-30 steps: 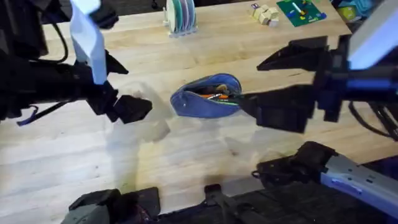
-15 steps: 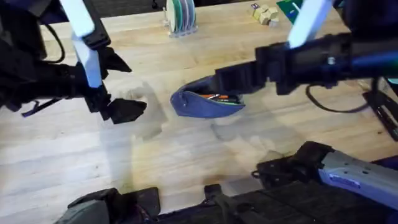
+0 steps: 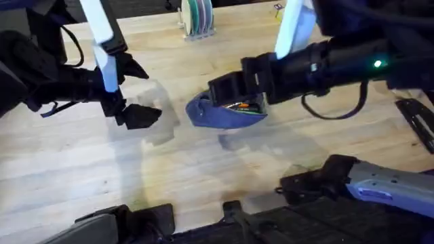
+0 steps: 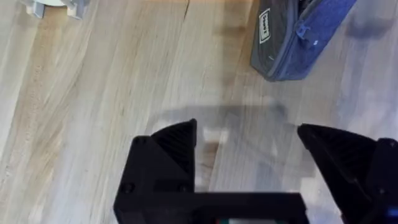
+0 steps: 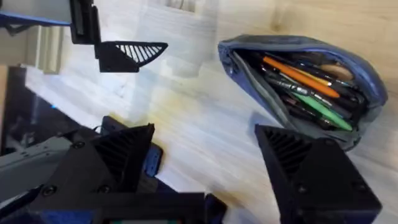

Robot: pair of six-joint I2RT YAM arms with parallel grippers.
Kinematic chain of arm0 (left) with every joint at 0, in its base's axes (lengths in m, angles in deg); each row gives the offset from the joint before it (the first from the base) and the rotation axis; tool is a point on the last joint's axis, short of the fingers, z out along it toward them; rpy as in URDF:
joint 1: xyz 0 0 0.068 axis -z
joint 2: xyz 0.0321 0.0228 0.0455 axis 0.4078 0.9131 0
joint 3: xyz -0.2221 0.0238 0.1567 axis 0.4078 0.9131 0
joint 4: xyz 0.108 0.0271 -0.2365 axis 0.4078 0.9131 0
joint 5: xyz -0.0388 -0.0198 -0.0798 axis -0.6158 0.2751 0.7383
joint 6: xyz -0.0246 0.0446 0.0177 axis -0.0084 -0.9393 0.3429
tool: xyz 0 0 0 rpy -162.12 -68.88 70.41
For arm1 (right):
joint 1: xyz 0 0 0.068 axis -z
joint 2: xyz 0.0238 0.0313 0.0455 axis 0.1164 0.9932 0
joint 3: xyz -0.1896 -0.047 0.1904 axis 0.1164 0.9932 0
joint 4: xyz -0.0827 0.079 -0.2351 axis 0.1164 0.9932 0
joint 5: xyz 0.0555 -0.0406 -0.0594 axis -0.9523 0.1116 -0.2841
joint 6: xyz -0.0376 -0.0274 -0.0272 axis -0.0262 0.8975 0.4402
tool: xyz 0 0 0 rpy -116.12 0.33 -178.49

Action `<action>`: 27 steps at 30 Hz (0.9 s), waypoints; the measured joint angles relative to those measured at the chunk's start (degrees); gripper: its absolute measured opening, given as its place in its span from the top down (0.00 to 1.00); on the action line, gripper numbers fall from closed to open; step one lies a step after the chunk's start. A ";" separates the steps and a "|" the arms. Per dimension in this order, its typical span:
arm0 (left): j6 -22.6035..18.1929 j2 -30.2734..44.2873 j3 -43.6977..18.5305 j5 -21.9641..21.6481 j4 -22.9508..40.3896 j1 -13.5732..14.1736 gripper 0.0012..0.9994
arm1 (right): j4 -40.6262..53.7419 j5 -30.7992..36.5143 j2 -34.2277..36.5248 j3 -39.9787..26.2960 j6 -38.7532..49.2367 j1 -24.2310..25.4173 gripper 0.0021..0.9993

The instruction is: Unzip the bag, pick up the pens from the table one at a time and place them inside, then zip the bag closed.

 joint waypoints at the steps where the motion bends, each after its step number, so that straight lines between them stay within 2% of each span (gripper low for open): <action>1: 0.00 0.00 0.00 0.02 -0.06 0.00 0.01 | -0.18 1.43 0.03 0.00 -0.66 -1.23 0.00; 8: -1.56 0.00 -0.01 0.09 1.37 -0.77 0.01 | -0.75 14.22 1.13 0.00 -7.33 -10.85 0.00; 13: -8.07 0.44 0.00 1.08 4.04 -2.18 0.01 | -3.89 20.50 4.40 0.00 -11.78 -15.62 0.00; 20: -11.93 5.22 0.00 3.96 4.13 -2.47 0.01 | -7.82 22.56 8.82 0.00 -13.83 -19.78 0.00; 27: -12.89 6.71 -0.02 10.68 3.90 -2.47 0.01 | -7.93 23.32 13.35 0.00 -14.81 -19.89 0.00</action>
